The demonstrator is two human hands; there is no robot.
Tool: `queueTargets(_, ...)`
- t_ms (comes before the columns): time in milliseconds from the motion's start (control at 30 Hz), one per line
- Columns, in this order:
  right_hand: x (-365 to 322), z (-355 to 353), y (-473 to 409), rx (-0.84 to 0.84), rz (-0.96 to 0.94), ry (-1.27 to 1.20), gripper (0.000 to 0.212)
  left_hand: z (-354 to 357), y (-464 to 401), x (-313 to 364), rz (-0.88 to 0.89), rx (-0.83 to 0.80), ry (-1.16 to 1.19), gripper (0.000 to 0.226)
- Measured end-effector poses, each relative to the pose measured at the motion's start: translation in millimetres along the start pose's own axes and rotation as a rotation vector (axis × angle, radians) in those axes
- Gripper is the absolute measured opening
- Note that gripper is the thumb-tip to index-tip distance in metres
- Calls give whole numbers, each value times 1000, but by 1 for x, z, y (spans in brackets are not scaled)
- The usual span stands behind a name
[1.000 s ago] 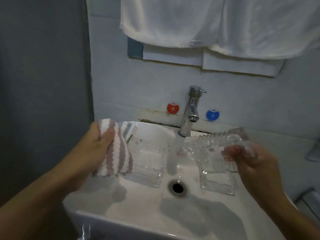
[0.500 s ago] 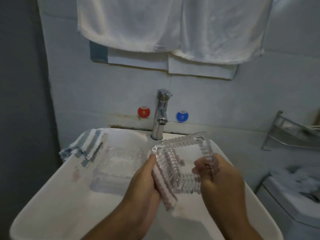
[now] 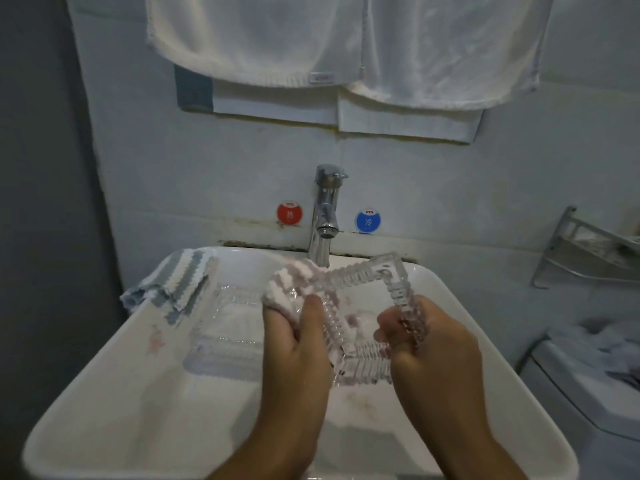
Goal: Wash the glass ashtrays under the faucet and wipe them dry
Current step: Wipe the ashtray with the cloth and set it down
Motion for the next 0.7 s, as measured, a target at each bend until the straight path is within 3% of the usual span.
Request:
queueTargets(133, 3, -4, 4, 74, -29, 13, 17, -1, 0, -10, -67, -31, -106, 14)
queueTargets(267, 11, -11, 2, 142, 33, -232, 21, 6, 3, -17, -139, -105, -170, 18)
queueTargets(433, 4, -4, 0, -117, -35, -353, 9, -1, 4, -17, -186, -51, -124, 12)
queueTargets(533, -8, -19, -11, -192, -164, -326, 45, -3, 6, -9, -85, -24, -178, 9)
queueTargets(600, -16, -28, -19, -196, -239, -264, 58, -4, 7, -3, -26, 2, -207, 8)
queueTargets(700, -22, -39, -32, -230, -281, -110, 37, -6, 8, -1, 9, 39, -241, 8)
Point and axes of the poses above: each hand's wrist, its own y-axis away from the middle knuckle, its own z-axis out of the palm, x = y × z, the point moved 7 cm from there along -y, towards the middle knuckle, and after that the axes turned 1 degree about -x, right-handed, at the moved point
